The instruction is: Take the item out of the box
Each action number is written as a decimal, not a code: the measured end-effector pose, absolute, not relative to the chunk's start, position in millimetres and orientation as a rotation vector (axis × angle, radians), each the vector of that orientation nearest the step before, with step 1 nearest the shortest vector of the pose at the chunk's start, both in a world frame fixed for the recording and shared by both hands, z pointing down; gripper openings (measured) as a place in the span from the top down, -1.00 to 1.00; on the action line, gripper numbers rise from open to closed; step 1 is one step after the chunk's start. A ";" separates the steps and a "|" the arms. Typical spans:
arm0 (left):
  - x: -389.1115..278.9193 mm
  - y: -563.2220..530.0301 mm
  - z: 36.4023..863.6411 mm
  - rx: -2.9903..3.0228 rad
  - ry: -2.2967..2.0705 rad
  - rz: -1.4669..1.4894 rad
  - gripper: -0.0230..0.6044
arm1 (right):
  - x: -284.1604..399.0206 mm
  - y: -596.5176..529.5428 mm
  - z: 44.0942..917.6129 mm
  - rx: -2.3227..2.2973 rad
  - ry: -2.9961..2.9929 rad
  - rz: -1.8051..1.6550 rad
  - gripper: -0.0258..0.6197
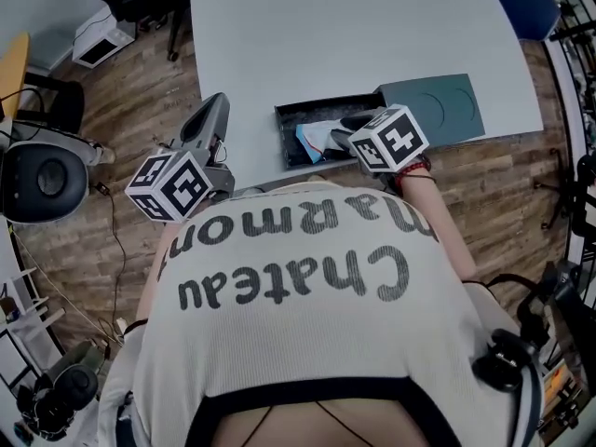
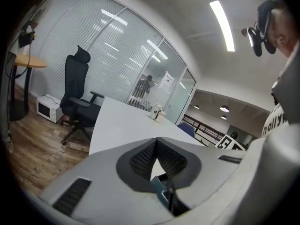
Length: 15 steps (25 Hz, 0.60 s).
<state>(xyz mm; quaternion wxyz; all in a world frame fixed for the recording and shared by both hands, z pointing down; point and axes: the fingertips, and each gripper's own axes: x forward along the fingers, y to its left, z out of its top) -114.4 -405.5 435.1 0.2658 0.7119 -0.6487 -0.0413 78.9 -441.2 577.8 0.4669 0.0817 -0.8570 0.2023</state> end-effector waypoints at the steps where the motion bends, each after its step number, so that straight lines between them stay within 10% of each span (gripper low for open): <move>1: -115.3 -404.8 434.8 1.920 -1.756 -0.110 0.95 | 78.0 -441.8 578.1 0.202 -2.102 0.498 0.57; 15: -120.7 -404.6 429.5 1.953 -1.726 -0.099 0.95 | 77.3 -442.0 576.7 0.261 -2.085 0.560 0.78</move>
